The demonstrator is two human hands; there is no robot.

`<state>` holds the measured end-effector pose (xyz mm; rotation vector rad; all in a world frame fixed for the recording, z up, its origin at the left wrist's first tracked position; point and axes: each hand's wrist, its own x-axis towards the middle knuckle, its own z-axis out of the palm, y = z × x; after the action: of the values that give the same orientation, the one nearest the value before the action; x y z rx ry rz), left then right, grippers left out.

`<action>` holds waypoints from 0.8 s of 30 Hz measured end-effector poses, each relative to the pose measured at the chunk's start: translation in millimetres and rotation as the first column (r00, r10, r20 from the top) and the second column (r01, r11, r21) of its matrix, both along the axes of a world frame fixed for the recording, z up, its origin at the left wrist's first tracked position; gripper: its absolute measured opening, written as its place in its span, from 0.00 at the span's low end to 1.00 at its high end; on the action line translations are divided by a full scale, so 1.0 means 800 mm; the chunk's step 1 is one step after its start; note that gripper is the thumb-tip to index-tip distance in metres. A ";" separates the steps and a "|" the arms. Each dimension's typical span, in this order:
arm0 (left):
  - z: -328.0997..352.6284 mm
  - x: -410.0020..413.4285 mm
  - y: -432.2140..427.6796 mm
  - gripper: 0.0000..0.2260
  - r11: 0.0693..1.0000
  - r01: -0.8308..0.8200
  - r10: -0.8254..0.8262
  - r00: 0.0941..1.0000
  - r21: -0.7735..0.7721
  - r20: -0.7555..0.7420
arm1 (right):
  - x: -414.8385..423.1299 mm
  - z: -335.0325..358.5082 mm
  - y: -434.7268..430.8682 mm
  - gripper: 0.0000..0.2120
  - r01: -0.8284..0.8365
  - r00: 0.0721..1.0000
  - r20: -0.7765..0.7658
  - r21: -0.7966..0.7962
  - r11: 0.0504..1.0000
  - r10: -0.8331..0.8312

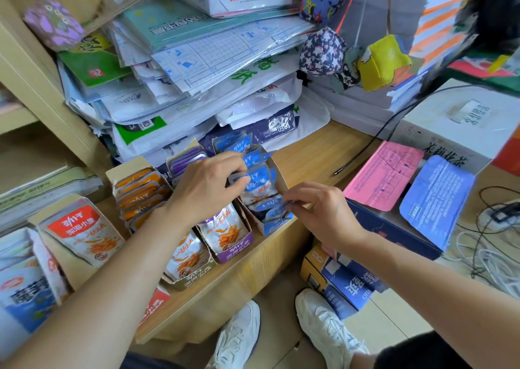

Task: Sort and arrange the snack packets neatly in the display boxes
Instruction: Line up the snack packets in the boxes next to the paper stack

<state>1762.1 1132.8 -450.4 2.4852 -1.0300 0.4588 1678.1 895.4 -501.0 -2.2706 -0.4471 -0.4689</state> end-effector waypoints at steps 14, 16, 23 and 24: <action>0.003 -0.001 -0.012 0.03 0.995 -0.048 0.031 0.982 -0.090 -0.185 | 0.030 0.026 0.005 0.09 0.120 0.993 -0.007 0.046 0.992 -0.120; 0.004 -0.003 -0.016 0.02 0.991 -0.083 0.061 0.978 -0.101 -0.198 | 0.032 0.021 0.008 0.10 0.093 0.996 0.000 -0.006 0.996 -0.093; 0.003 -0.007 -0.009 0.06 0.994 -0.058 0.036 0.976 -0.097 -0.213 | 0.021 0.016 0.005 0.16 -0.023 0.991 -0.134 -0.042 0.999 0.017; 0.005 -0.008 -0.004 0.08 0.997 -0.030 0.014 0.971 -0.065 -0.237 | 0.019 0.016 0.004 0.15 -0.034 0.985 -0.173 -0.044 0.998 0.026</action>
<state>1756.0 1129.7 -446.4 2.4213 -0.8776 0.1934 1693.0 898.4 -487.8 -2.3229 -0.4074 -0.2460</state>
